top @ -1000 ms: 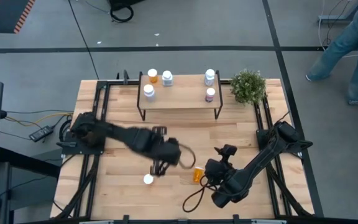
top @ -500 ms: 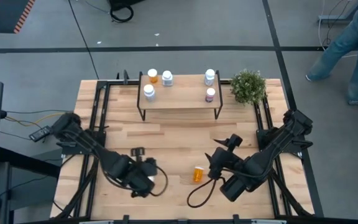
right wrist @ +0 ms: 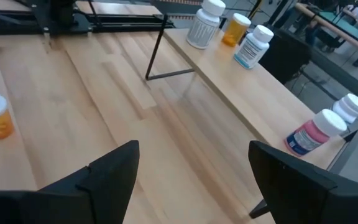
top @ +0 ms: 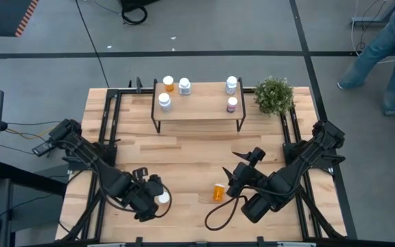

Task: Pick and place medicine bottles onto shelf by color
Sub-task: Put the left yellow pill bottle on the shelf

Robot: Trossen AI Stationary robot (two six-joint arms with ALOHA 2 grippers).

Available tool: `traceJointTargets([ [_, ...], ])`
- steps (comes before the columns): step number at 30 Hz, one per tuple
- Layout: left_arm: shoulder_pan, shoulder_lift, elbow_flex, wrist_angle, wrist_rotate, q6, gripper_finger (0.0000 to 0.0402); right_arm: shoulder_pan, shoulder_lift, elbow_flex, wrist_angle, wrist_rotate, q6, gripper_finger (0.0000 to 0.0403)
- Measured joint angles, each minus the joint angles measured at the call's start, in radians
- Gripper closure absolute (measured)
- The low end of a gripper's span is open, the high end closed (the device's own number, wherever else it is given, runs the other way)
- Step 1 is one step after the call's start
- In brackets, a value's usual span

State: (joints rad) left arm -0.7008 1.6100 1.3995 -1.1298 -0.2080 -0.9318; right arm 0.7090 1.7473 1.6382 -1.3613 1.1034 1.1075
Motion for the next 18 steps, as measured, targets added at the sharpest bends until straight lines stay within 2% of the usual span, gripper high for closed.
traceJointTargets([
  [7,0.066,0.007,0.001,0.025,0.033,0.026,0.0189,0.001,0.000,0.000,0.000,-0.001,-0.049,0.0091],
  [11,0.132,0.020,-0.002,0.089,0.106,0.056,0.0108,0.001,0.000,0.000,-0.001,0.000,-0.082,0.0091],
  [14,0.174,0.041,-0.003,0.119,0.182,0.081,0.0069,0.000,0.001,0.000,-0.004,0.000,-0.109,0.0091],
  [18,0.219,0.081,-0.003,0.094,0.259,0.137,0.0051,0.000,0.001,0.000,-0.005,0.000,-0.125,0.0091],
])
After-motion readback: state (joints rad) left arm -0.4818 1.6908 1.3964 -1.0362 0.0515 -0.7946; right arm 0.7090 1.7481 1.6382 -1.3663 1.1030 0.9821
